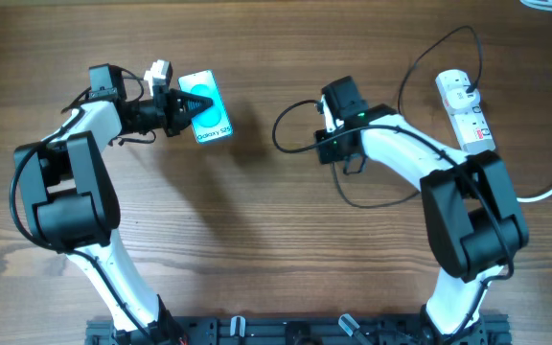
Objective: Plug charger to phone and switch on socket
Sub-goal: 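Lift the plug with the right gripper toward the phone's bottom edge, then align the plug tip with the phone's bottom port using the right gripper, then push the plug up into the phone's port with the right gripper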
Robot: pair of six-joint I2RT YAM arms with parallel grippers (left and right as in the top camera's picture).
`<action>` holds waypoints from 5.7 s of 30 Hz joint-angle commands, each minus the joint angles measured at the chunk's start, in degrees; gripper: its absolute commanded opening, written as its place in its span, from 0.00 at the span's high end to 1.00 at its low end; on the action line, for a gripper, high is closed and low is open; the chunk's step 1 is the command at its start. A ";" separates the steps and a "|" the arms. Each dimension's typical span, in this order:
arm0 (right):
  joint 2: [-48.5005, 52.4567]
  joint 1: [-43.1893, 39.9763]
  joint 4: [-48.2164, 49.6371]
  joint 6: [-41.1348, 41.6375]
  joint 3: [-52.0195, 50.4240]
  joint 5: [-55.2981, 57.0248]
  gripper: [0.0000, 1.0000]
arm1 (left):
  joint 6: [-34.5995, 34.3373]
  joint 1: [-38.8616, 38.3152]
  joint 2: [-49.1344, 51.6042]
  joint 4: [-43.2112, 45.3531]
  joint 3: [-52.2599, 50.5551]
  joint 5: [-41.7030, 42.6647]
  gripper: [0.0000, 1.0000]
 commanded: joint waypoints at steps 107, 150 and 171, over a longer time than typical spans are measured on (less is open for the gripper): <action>-14.69 9.31 46.62 44.22 -0.94 -56.68 0.96 | -26.29 -2.03 -25.44 8.37 0.07 -6.05 0.96; -14.69 9.05 44.54 44.09 -0.96 -49.22 0.96 | -26.21 -2.05 -25.44 9.60 0.07 -4.94 0.96; -14.69 8.83 45.66 46.01 -0.96 -48.52 0.96 | -13.88 -3.91 -25.44 -3.76 0.07 0.87 0.96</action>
